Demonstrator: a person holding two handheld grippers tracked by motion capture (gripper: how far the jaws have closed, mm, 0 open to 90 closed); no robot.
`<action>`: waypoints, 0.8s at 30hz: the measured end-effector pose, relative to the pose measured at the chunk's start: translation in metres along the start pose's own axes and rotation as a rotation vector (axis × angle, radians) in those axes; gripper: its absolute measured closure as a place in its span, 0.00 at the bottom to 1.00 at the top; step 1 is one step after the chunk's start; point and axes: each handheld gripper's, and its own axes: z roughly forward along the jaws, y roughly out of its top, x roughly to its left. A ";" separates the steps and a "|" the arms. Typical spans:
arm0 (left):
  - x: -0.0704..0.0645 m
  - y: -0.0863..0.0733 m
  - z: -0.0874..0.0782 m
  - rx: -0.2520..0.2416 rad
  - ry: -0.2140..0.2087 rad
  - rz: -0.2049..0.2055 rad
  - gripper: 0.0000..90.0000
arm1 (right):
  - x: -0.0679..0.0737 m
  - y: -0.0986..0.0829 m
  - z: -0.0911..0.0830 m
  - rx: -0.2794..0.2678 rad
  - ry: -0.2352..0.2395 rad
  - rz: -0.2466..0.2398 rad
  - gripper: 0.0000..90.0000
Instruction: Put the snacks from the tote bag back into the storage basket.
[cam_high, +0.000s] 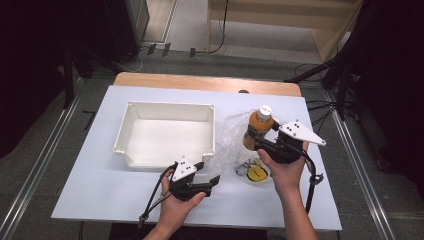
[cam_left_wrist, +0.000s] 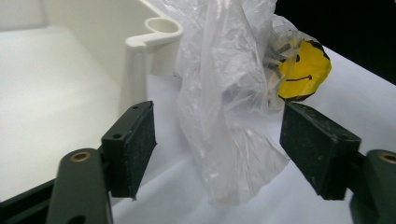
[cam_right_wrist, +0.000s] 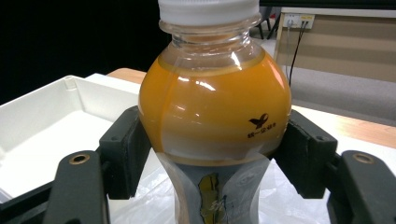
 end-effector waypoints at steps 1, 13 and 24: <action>0.002 -0.001 -0.004 -0.005 0.003 0.010 0.28 | 0.001 0.000 0.000 0.002 0.001 0.003 0.36; 0.028 -0.009 -0.039 -0.059 0.009 0.024 0.20 | 0.001 0.004 -0.004 -0.008 -0.003 0.006 0.36; 0.065 -0.018 -0.079 -0.111 0.112 -0.003 0.19 | 0.008 0.007 -0.003 0.002 0.005 -0.002 0.36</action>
